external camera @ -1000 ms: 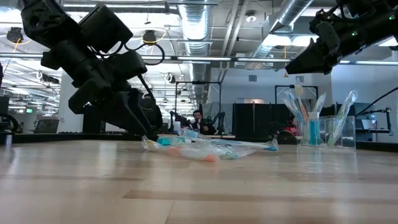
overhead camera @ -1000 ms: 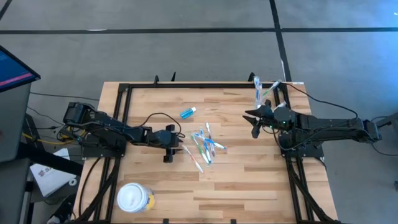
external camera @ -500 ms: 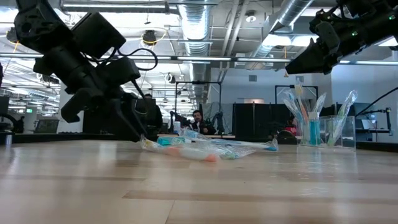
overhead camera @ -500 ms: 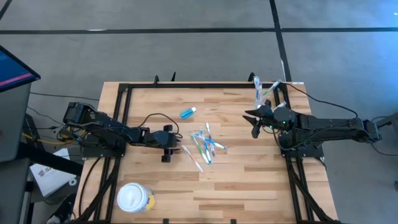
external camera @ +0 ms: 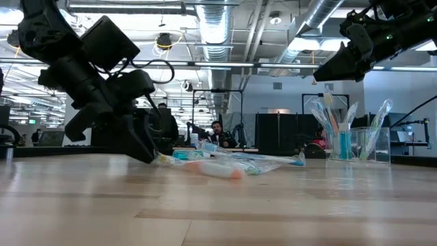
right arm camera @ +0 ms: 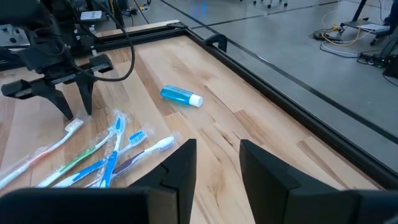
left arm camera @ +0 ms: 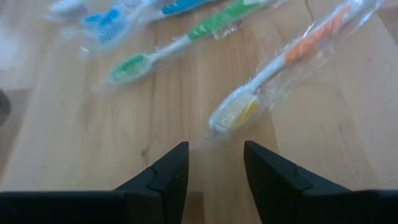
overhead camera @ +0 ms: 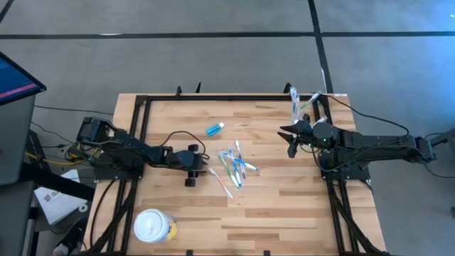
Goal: Pick & Place toothbrushing station
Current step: Put the orange toothbrush into the transparent organizer
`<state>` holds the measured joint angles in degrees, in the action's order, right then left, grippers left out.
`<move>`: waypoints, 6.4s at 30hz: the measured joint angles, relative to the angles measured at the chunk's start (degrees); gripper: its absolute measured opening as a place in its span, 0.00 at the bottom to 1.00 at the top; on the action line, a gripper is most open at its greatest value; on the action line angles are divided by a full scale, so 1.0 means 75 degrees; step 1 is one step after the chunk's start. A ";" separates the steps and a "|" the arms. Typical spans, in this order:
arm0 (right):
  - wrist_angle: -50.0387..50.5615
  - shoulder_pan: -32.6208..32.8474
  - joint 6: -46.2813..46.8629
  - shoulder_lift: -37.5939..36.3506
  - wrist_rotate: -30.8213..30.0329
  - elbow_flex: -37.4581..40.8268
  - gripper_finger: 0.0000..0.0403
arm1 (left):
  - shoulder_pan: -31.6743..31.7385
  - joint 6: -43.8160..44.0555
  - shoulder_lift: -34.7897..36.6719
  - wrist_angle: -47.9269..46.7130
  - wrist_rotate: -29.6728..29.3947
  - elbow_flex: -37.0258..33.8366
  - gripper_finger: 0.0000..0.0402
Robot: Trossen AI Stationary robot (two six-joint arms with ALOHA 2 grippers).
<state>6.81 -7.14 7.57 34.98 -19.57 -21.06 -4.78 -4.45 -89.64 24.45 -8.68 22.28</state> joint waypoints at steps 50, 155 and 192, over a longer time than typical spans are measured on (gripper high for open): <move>-0.0865 0.0000 -0.0268 0.1343 -0.0007 0.0000 0.28 | -0.0375 0.0453 -0.0173 0.1116 0.1002 0.0003 0.32; -0.4104 0.0006 -0.0201 0.2753 0.4046 0.0003 0.28 | 0.0073 -0.1836 0.0350 0.2319 -0.0052 0.3050 0.00; -0.5202 0.0449 -0.0205 0.2894 0.4109 0.0000 0.28 | 0.0450 -0.2353 -0.1100 0.2534 0.0486 0.4785 0.00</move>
<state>-32.21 -3.77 6.04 56.69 11.25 -21.06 -1.41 -22.10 -97.89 43.45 -5.04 58.17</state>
